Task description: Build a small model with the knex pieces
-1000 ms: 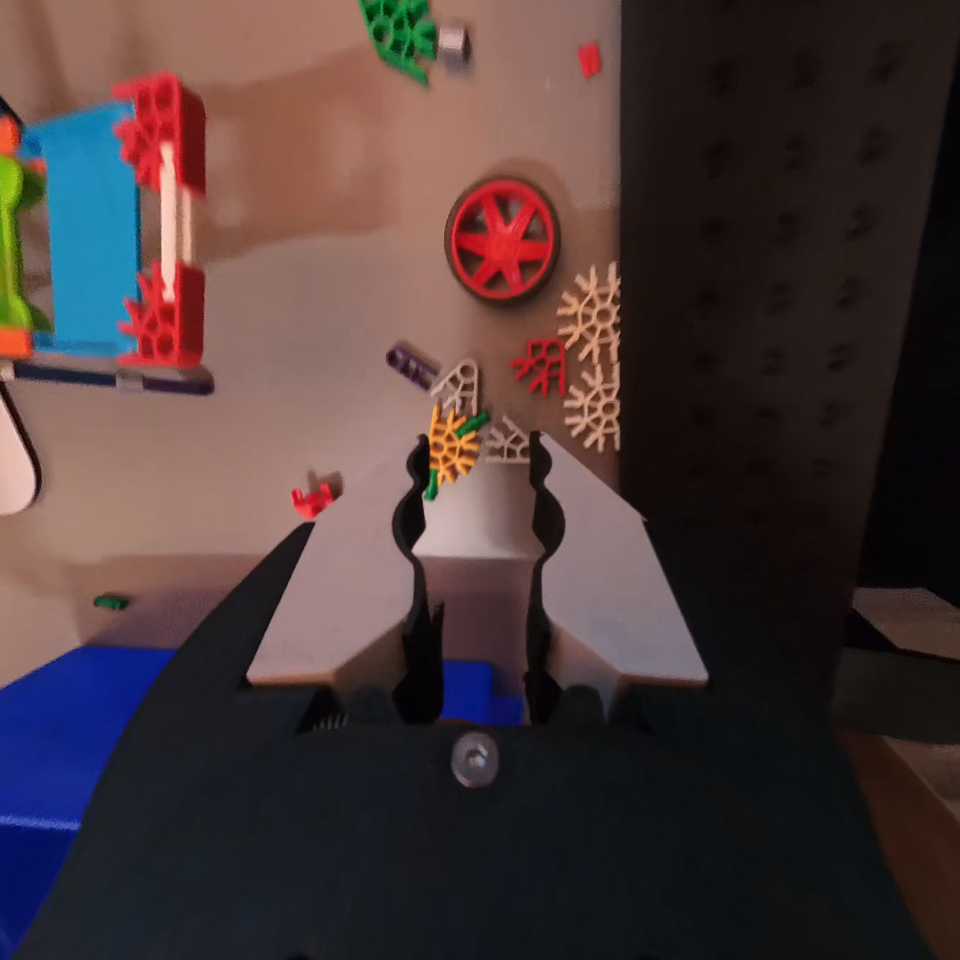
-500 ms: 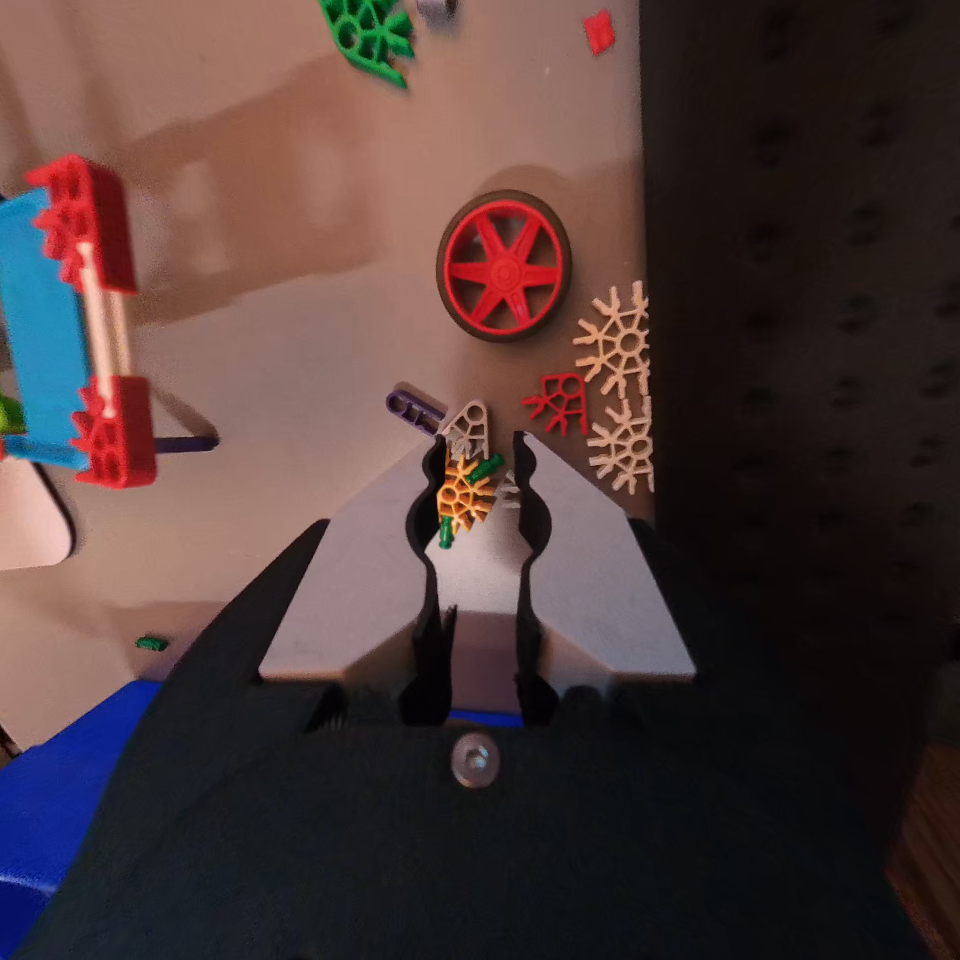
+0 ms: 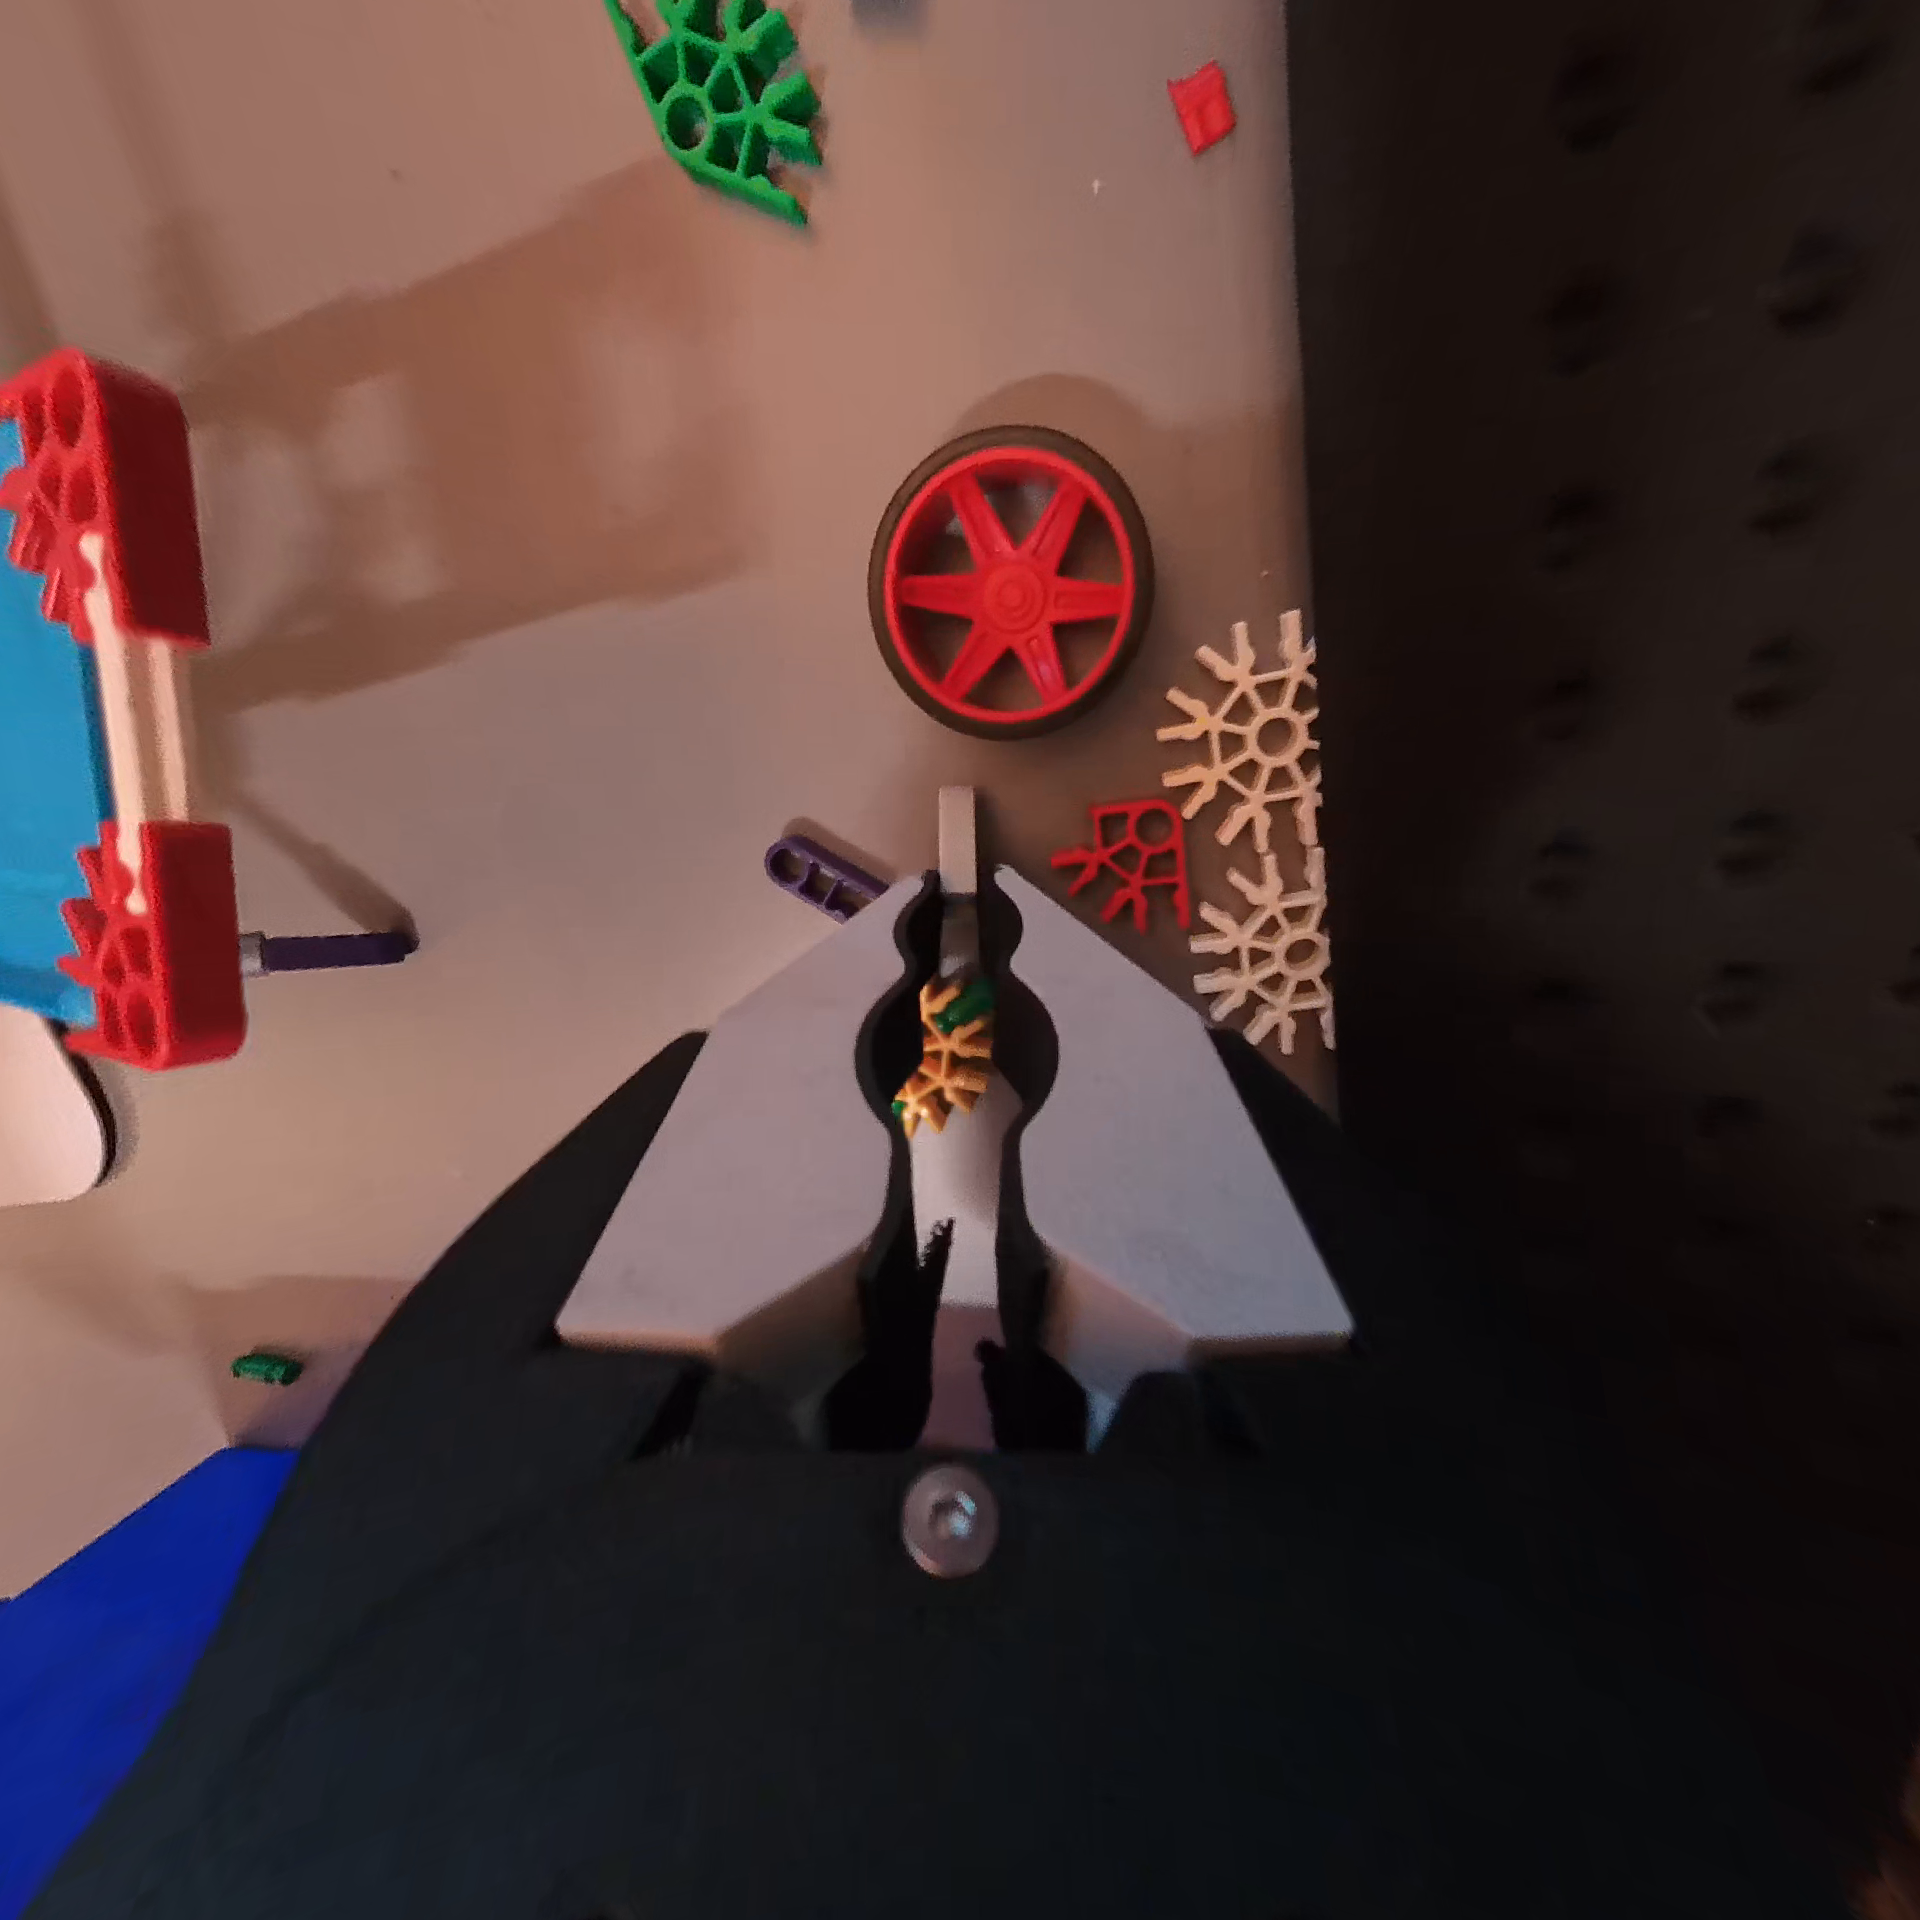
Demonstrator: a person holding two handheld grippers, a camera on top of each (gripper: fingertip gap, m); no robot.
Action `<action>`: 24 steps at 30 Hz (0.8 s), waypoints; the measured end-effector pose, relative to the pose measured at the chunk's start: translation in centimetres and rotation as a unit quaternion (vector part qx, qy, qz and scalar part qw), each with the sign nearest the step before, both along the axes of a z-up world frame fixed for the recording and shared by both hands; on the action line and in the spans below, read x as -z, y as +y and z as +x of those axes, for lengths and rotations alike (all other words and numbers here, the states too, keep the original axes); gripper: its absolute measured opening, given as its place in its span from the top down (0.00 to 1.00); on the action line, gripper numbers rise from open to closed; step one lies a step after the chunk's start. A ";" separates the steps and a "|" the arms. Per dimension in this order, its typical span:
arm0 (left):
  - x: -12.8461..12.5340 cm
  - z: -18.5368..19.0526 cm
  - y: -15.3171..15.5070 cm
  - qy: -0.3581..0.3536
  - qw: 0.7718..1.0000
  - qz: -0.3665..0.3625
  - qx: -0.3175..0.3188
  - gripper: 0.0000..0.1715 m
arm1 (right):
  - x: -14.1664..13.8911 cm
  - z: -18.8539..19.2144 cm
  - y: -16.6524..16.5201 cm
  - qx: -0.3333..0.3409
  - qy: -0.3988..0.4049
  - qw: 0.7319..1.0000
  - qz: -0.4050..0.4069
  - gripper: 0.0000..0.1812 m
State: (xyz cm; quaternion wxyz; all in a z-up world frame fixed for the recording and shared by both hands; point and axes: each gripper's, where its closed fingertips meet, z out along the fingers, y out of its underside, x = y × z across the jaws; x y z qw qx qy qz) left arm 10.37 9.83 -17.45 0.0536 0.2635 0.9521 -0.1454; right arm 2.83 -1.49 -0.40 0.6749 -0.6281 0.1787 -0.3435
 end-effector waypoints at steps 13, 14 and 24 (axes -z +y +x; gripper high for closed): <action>-10.5 -1.8 -5.6 0.112 0.983 -0.122 -0.082 0.98 | 4.3 3.1 2.1 0.116 -0.001 0.977 -0.178 0.74; -11.0 -2.0 -6.3 0.110 0.982 -0.128 -0.082 0.98 | 4.5 3.3 2.1 0.127 -0.002 0.974 -0.189 0.74; -13.0 -3.4 -10.6 0.088 0.980 -0.161 -0.081 0.98 | 4.4 4.5 -0.3 0.220 -0.013 0.951 -0.219 0.74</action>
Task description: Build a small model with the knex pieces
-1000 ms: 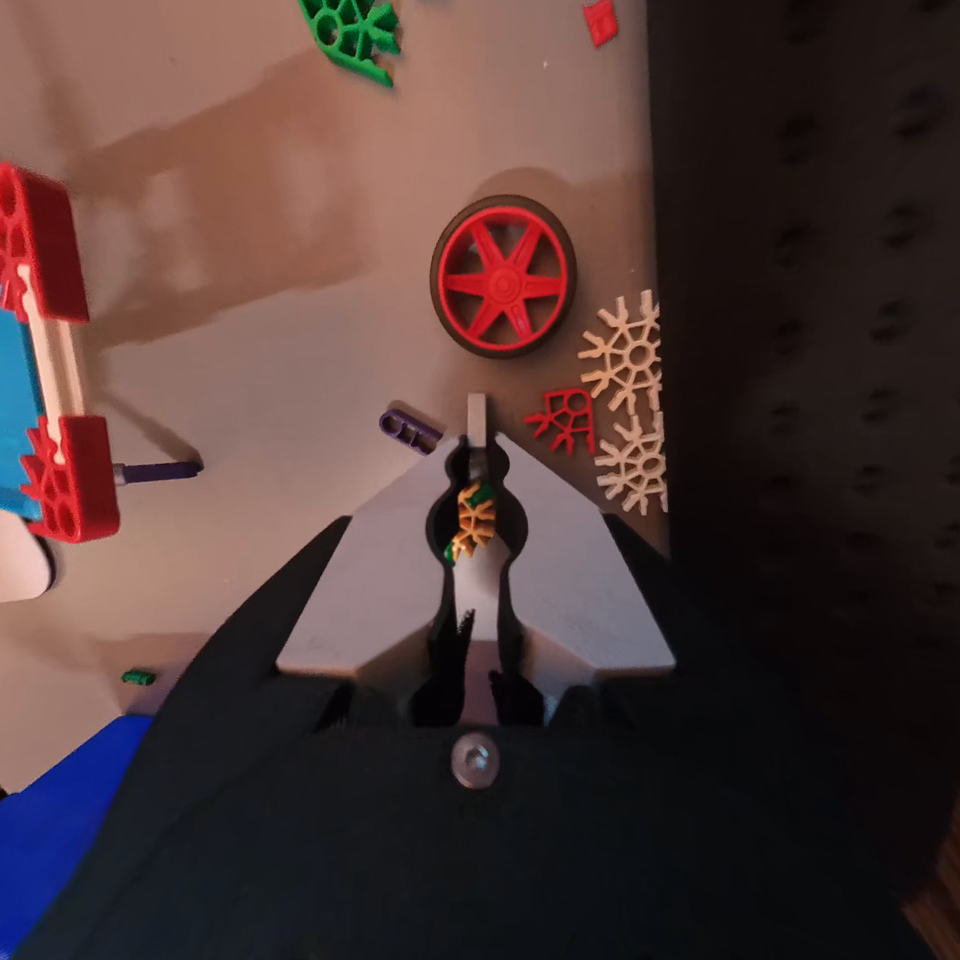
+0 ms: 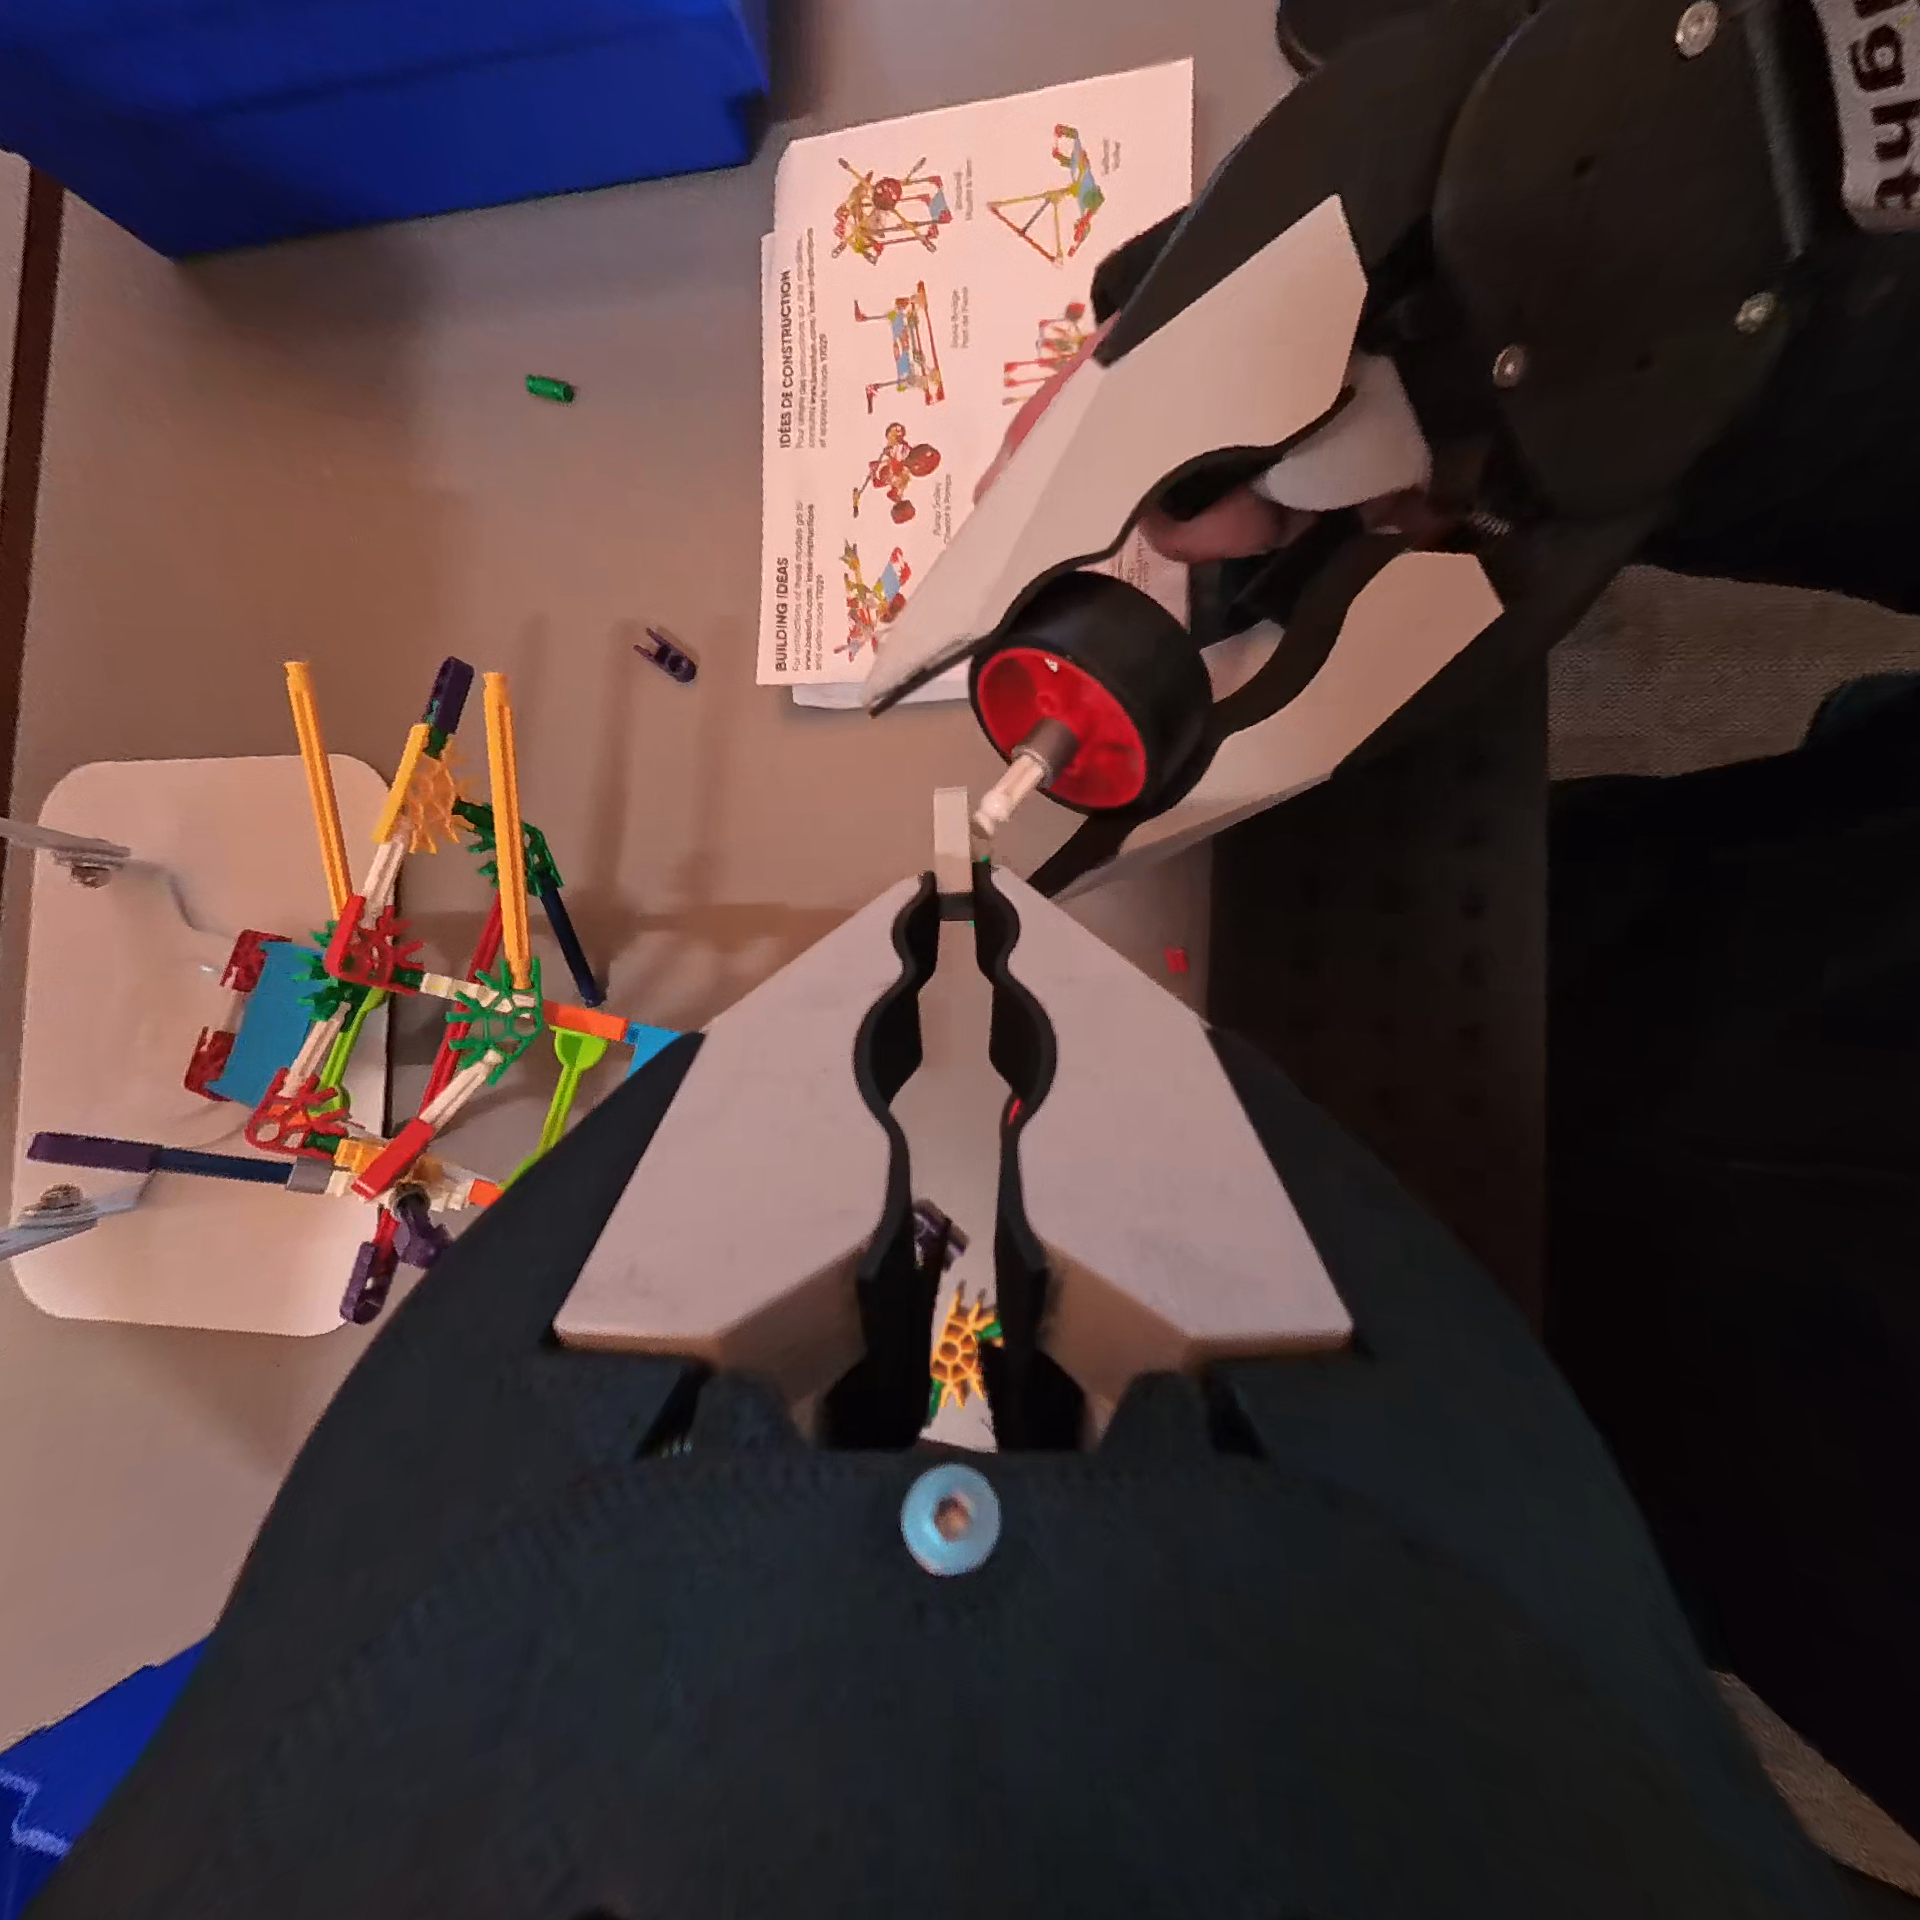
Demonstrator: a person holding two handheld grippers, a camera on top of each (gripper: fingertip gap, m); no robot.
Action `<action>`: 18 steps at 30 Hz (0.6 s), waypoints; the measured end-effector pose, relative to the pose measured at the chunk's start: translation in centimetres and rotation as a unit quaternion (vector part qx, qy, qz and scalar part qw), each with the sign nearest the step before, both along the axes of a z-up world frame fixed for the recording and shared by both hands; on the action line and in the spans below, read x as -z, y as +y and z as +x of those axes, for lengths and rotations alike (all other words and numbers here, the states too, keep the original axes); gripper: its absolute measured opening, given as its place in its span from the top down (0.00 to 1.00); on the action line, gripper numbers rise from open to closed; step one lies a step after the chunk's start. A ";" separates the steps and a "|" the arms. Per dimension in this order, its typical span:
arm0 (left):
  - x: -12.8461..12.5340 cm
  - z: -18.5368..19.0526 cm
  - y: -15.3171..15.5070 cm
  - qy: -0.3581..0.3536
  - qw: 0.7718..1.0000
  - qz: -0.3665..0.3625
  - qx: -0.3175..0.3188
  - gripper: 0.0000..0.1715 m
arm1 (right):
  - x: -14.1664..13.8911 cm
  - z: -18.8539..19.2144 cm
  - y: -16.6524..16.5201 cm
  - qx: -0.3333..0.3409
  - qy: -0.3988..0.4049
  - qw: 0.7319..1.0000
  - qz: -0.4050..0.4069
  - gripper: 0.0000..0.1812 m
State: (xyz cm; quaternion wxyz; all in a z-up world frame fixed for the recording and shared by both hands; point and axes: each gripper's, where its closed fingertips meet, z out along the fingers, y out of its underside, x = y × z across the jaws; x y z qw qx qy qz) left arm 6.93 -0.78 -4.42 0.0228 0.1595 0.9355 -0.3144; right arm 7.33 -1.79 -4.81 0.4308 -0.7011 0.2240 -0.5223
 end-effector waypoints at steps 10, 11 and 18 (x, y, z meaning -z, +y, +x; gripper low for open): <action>-0.1 0.1 -1.2 -0.033 0.999 -0.009 -0.031 0.97 | -0.2 0.7 -1.8 0.071 -0.013 0.997 -0.024 0.75; 0.0 0.1 -1.3 -0.042 0.998 -0.010 -0.035 0.97 | -0.1 0.9 -2.0 0.083 -0.015 0.996 -0.034 0.75; 0.8 -1.1 -2.0 -0.144 0.989 0.013 0.008 1.00 | 0.4 1.3 -2.1 0.113 -0.020 0.990 -0.087 0.74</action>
